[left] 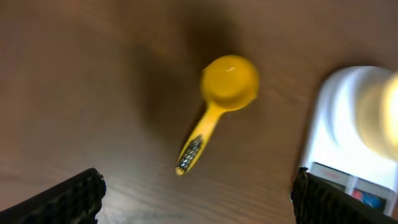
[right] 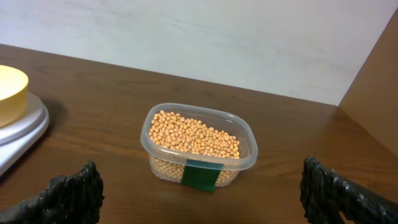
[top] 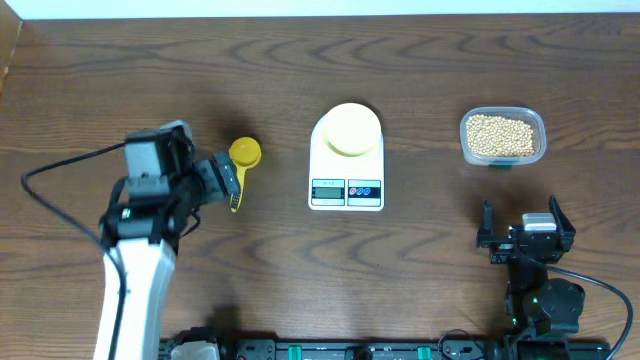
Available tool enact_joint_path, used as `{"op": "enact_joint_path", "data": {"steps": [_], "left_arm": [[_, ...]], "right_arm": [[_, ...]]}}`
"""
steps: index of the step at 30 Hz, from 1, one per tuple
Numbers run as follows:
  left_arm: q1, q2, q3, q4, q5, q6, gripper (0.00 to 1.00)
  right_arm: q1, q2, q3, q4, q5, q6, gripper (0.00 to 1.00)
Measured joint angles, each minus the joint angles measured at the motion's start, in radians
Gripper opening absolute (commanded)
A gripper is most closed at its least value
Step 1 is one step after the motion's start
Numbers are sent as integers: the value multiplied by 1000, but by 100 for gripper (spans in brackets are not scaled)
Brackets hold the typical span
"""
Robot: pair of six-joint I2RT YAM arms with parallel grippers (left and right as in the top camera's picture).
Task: Scoop item into bowl and weigh 50g on scale
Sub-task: 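Move the left gripper to the yellow scoop handle and close on it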
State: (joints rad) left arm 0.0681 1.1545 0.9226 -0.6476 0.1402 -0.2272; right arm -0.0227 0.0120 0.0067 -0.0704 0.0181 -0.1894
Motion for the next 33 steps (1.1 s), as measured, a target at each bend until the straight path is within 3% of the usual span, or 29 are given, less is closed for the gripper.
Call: {"op": "enact_joint_path", "data": {"steps": [8,15,28,33], "left_arm": [[0,191,0,78,-28,-52,96],[0,336,0,137,107,80,96],[0,502,0,223,202,240,95],[0,563,0,257,223,262,87]], "right_arm": [[0,0,0,0,0,0,99],[0,0,0,0,0,0,99],[0,0,0,0,0,0,99],[0,0,0,0,0,0,99]]}}
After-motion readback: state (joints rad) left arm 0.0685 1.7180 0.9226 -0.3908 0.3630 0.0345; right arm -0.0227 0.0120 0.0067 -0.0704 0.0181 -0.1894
